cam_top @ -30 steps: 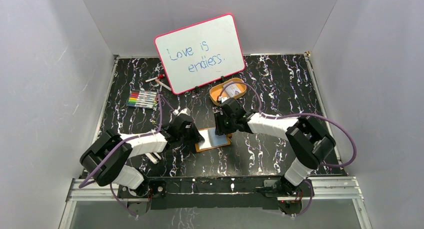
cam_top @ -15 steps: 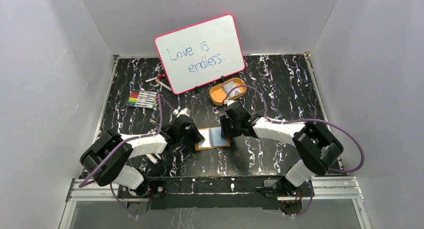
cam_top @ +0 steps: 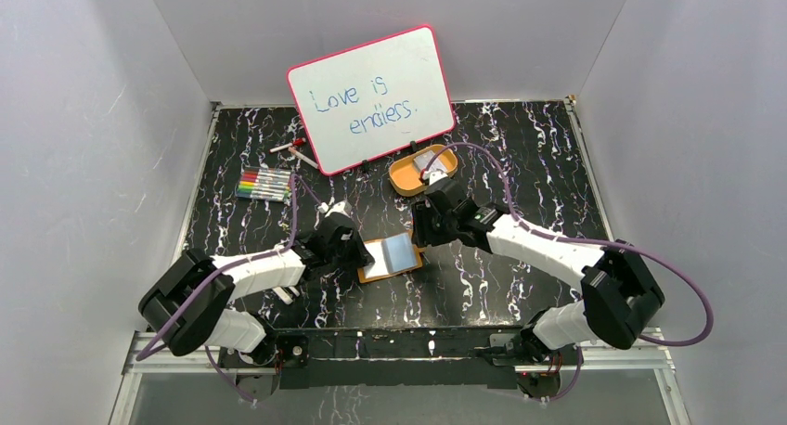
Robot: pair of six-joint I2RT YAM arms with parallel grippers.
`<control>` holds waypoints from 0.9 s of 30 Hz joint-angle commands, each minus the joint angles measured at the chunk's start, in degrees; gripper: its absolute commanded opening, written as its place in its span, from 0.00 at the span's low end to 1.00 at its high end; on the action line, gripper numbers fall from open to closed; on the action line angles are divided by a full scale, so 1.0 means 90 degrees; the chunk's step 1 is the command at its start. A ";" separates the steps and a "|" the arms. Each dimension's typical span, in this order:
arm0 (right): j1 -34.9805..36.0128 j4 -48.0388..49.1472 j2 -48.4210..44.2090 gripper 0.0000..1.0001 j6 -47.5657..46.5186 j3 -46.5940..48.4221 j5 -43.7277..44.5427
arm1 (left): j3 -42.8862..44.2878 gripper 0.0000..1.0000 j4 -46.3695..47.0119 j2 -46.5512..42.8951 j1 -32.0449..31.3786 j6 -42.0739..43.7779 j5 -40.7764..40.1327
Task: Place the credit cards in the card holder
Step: Open the card holder at the center of the board, then pick up the credit card from the storage box.
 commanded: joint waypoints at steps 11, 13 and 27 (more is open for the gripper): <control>-0.0625 -0.0104 -0.0309 0.56 -0.0150 0.1018 -0.0119 | 0.0595 0.08 -0.0407 -0.0388 0.0004 0.0177 0.0035; -0.0950 0.0048 -0.0290 0.56 -0.0207 0.1201 -0.0020 | 0.0580 0.09 -0.0391 -0.0387 -0.0001 0.0195 0.0035; -0.2395 0.0736 0.2932 0.57 -0.1563 0.4020 0.0112 | 0.0424 0.08 -0.0099 -0.0076 -0.0001 0.0235 0.0035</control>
